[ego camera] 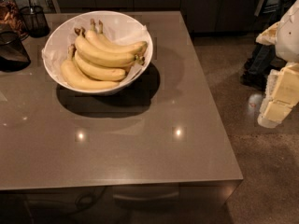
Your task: Pick banana from white bowl
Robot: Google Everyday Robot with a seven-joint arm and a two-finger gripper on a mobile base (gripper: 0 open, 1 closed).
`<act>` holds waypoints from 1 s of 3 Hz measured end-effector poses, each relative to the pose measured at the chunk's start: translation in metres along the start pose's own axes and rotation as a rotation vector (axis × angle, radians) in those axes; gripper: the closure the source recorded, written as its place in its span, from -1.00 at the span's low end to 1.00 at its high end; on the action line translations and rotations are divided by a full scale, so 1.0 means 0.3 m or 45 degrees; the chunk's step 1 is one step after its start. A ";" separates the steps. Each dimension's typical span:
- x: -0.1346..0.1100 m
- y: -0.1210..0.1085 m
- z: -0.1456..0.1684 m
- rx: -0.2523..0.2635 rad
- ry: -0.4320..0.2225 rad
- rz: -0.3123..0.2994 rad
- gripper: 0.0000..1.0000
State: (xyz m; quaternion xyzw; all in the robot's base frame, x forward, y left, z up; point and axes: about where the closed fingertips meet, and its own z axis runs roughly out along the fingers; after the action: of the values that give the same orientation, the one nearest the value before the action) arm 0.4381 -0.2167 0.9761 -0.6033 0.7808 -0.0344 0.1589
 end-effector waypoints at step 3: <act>-0.182 0.000 0.029 -0.093 0.090 0.012 -1.00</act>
Offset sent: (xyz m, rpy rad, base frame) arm 0.0018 0.0538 -0.0018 -0.0333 0.1884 -0.0560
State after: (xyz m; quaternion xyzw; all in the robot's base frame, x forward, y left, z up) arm 0.4529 -0.1634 0.9792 -0.6033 0.7896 -0.0264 0.1091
